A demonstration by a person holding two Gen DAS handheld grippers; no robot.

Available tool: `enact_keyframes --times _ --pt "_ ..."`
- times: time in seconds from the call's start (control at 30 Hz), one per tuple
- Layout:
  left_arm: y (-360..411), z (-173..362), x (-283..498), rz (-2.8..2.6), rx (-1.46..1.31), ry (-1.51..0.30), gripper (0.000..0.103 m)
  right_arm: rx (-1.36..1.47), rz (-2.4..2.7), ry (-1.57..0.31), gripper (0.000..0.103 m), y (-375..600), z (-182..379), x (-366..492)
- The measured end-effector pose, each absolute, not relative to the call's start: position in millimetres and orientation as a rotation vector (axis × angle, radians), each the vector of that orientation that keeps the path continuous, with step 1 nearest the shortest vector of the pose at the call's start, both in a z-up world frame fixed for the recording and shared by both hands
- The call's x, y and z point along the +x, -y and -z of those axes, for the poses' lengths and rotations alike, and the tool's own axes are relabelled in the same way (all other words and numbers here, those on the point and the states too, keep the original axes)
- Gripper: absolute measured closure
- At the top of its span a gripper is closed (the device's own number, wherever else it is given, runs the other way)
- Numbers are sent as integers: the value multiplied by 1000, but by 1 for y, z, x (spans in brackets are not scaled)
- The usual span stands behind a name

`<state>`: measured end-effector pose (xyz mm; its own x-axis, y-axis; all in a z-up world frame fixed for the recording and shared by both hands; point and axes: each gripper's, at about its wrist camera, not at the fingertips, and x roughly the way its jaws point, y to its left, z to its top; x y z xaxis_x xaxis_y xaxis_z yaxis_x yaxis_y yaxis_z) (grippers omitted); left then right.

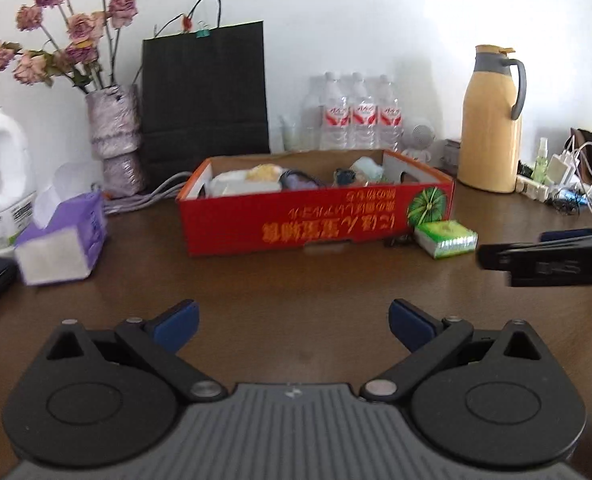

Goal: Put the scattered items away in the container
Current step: 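Grasp the green tissue packet with the right tool, then carry the green packet over the box and open the right tool inside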

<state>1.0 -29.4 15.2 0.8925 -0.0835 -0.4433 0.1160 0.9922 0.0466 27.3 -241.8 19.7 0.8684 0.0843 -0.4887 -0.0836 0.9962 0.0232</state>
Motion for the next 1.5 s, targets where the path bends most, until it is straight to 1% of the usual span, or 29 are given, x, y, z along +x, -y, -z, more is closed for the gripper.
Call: enact_keyframes --times 0.07,0.13,0.23,0.27,0.3,0.4,0.5,0.63,0.67,0.87,0.9,0.97,1.07,1.13,1.23,1.27,1.3,1.33,1.5 --pt "30 -17 20 109 72 -463 0 19 -59 -558 20 243 -17 69" --pt "31 -17 41 120 58 -509 0 24 -42 -573 21 240 -11 102" --pt "32 -19 63 162 -1 -548 0 30 -5 -601 21 235 -2 134" --pt "36 -19 69 178 -4 -556 0 38 -3 -614 27 235 1 140" --pt "39 -19 75 196 1 -557 0 50 -8 -630 42 236 5 145" --pt "55 -16 92 235 29 -562 5 89 -18 -632 43 245 7 143" --pt "74 -8 120 261 -11 -643 15 151 21 -601 43 263 3 133" --pt "104 -1 144 244 15 -656 37 178 50 -534 43 281 -2 119" --pt "110 0 147 250 19 -650 39 183 57 -514 43 285 -4 116" --pt "137 3 158 230 49 -622 39 253 98 -434 43 298 -10 106" --pt "140 4 161 227 51 -631 41 254 112 -424 43 298 -11 104" --pt "146 6 170 215 45 -676 55 253 125 -418 43 296 -12 101" --pt "149 10 176 190 35 -701 58 274 102 -407 43 296 -14 97" --pt "151 11 176 175 45 -692 58 268 99 -396 43 293 -16 94" --pt "153 13 177 175 52 -684 54 267 95 -395 43 291 -17 93" --pt "153 13 177 175 56 -685 56 268 95 -398 43 291 -17 93" --pt "155 14 177 163 62 -681 61 267 95 -401 43 290 -16 93" --pt "154 14 177 152 61 -674 77 267 95 -403 43 290 -16 94" --pt "147 14 171 154 38 -664 80 261 109 -409 43 290 -13 95"
